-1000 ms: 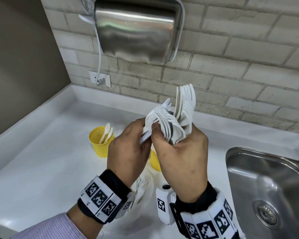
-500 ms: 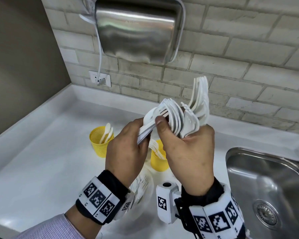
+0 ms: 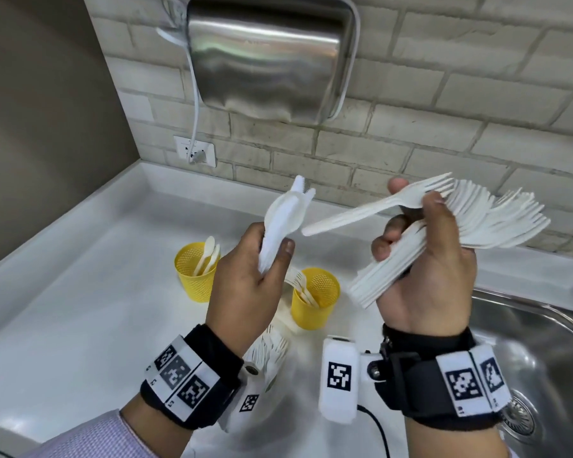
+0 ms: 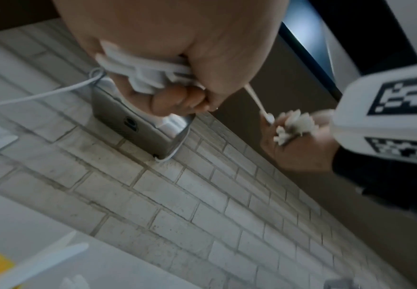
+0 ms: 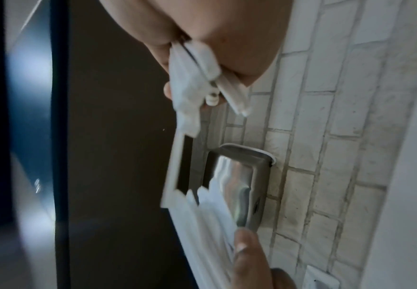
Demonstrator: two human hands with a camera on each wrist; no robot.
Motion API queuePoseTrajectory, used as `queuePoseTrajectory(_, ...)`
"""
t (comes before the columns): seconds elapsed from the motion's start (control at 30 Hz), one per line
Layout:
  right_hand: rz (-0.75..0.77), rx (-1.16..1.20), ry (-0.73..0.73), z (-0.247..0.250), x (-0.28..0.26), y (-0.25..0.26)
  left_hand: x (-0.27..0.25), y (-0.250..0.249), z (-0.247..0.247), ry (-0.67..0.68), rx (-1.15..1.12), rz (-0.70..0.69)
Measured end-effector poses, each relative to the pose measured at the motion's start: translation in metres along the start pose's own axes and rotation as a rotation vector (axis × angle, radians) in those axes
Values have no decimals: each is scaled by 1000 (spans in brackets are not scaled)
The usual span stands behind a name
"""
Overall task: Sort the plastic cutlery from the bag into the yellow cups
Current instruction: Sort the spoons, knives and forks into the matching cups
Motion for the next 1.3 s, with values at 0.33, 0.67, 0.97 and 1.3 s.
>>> queuePoseTrajectory(0.33,-277,359,-219,24,19,-18,2,-2,2,586,-903,345)
queuePoseTrajectory(0.67,-249,330,109,17,20,-32,2,-5,3,694,-994,363)
queuePoseTrajectory(0.97,-166,64,230,10,9,-51,7,-2,3,433,-785,535)
queuePoseTrajectory(1.3,303,-398,338,-5,-8,-59,13,11,-9,464,-926,779)
Point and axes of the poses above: each hand's wrist, its own x-axis towards the middle knuckle, its own z-axis out of the back of the hand, y = z × x, the point moved 1 cm from there along x, towards the middle knuckle, and after that the axes turned 5 degrees about z, right-handed, at the moved point
